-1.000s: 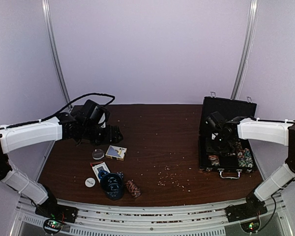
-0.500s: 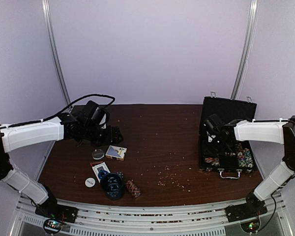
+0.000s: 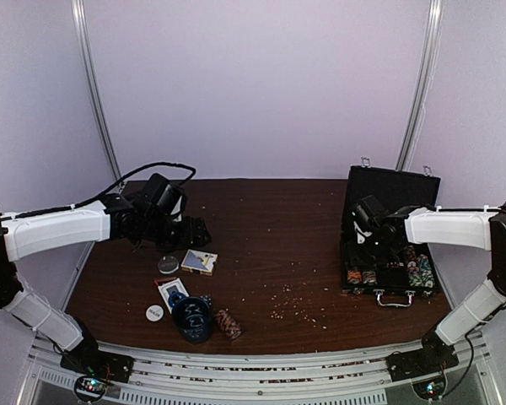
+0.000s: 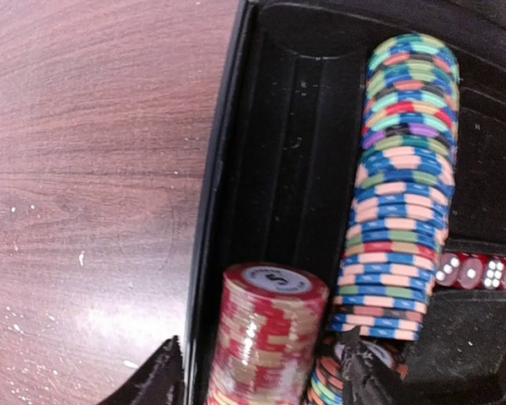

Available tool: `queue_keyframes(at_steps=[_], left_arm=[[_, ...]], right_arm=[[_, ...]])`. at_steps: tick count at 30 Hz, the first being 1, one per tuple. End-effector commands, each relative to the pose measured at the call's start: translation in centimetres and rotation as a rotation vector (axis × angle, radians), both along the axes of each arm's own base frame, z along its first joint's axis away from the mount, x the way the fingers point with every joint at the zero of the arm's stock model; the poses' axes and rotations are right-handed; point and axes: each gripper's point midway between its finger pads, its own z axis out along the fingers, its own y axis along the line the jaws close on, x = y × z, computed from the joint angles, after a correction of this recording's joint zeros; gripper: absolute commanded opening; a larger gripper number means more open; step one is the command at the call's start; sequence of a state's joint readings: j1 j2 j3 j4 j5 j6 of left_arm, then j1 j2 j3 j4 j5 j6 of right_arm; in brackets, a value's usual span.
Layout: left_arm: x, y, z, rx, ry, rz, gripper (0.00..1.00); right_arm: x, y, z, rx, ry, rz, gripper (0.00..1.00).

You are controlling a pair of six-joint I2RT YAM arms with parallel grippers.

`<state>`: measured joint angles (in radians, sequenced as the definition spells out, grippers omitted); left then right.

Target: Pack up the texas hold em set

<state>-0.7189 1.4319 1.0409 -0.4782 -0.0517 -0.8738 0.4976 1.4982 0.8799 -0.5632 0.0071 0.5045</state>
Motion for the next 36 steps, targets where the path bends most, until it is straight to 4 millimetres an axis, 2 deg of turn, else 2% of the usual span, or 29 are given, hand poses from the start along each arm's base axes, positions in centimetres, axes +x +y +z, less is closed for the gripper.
queue_keyframes(at_steps=[1,3,7,13,17,19,26,36], left_arm=[[0.4,1.0,2.3,-0.026,-0.038,0.063,0.83],[0.3,1.6,2.5,-0.027,-0.048,0.087,0.84],[0.0,2.3,2.2,-0.021,-0.049,0.113,0.84],[-0.2,2.0,1.9,-0.043,-0.026,0.12,0.84],[0.0,2.1,1.4,-0.044,-0.027,0.135,0.84],[0.0,1.8,1.1,-0.055,-0.02,0.134,0.84],[0.0,2.1,0.2,-0.04,-0.009,0.149,0.83],[-0.7,2.4,-0.6,-0.043,0.017,0.158,0.84]], right_arm=[[1.3,-0.7,2.9,-0.019,-0.069,-0.016,0.64],[2.0,-1.0,3.4,-0.017,-0.084,-0.026,0.63],[3.5,-2.1,3.3,0.017,-0.086,-0.063,0.54],[4.7,-1.8,1.8,0.118,-0.033,-0.036,0.42],[5.1,-2.0,1.0,0.123,-0.008,-0.024,0.38],[5.3,-2.1,0.6,0.126,0.006,-0.019,0.32],[5.2,-1.3,0.4,0.156,0.041,0.024,0.24],[2.4,-0.6,-1.5,0.228,0.117,0.027,0.23]])
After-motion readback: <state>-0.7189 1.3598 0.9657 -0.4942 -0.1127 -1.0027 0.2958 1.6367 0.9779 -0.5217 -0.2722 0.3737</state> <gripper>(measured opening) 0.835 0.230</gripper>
